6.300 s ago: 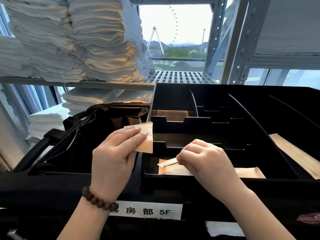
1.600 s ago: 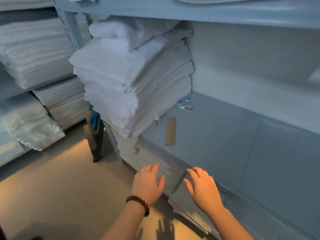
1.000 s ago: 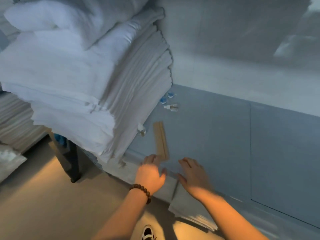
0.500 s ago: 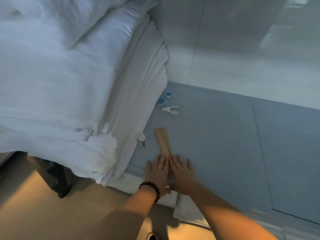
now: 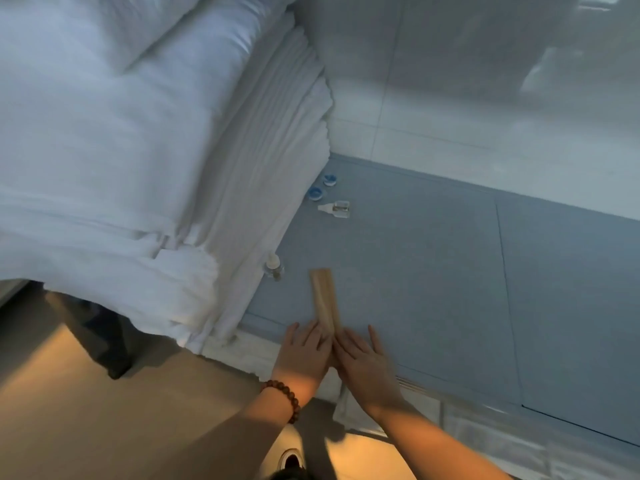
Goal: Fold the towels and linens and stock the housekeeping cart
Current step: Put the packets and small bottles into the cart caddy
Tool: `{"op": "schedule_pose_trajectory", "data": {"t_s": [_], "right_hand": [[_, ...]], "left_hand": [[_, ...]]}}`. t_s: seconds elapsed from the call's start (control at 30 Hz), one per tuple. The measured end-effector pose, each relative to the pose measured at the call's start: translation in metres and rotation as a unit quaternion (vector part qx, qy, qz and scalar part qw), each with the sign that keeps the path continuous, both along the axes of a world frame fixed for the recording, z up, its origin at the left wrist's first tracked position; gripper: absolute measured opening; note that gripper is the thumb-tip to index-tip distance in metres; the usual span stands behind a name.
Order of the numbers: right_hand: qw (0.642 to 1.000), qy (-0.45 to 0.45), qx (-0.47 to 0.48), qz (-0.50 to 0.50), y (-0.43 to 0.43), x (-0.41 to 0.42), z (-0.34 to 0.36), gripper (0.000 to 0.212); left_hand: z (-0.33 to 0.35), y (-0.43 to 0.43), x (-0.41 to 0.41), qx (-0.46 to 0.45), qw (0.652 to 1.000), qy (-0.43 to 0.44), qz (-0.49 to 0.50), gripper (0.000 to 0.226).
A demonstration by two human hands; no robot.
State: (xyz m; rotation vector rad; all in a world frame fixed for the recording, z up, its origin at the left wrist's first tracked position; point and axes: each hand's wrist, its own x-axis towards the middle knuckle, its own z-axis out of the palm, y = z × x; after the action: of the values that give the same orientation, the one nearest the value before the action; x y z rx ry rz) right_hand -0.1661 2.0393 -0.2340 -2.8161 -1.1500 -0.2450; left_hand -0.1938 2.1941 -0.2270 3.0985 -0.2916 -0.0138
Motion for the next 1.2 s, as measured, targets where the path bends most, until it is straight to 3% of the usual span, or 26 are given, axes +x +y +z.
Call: {"op": "schedule_pose_trajectory", "data": {"t_s": [0.1,0.2,0.23,0.37,0.5,0.7,0.8,0.97,1.2], "right_hand": [[0.997,-0.050,0.057,0.024,-0.010,0.003,0.004,0.051],[0.989,-0.067,0.122,0.059,-0.018,0.006,0.018,0.037],[0.985,-0.063,0.145,0.070,-0.023,0.008,0.024,0.030],[0.978,0.015,0.200,0.062,-0.038,0.024,0.046,0.044],[0.968,0.071,0.227,0.082,-0.042,0.034,0.065,0.056],[0.934,0.076,0.299,0.180,-0.019,0.028,0.088,0.045],[0.900,0.094,0.337,0.259,0.005,0.007,0.105,0.031],[0.848,0.113,0.334,0.396,0.055,-0.058,0.137,0.031],[0.747,0.155,0.352,0.542,0.119,-0.170,0.180,0.020]], "left_hand": [[0.011,-0.003,-0.007,-0.027,0.993,-0.111,-0.006,0.048],[0.019,-0.006,-0.013,-0.072,0.969,-0.235,0.011,0.018],[0.024,-0.008,-0.015,-0.089,0.963,-0.252,0.013,0.017],[0.055,-0.021,-0.026,-0.169,0.958,-0.231,0.036,0.038],[0.090,-0.034,-0.054,-0.275,0.935,-0.203,0.095,0.032],[0.135,-0.045,-0.113,-0.383,0.843,-0.287,0.245,0.028],[0.151,-0.044,-0.153,-0.374,0.817,-0.324,0.296,0.029],[0.168,-0.043,-0.226,-0.316,0.776,-0.389,0.382,0.042],[0.209,-0.053,-0.343,-0.217,0.711,-0.451,0.494,0.030]]}}
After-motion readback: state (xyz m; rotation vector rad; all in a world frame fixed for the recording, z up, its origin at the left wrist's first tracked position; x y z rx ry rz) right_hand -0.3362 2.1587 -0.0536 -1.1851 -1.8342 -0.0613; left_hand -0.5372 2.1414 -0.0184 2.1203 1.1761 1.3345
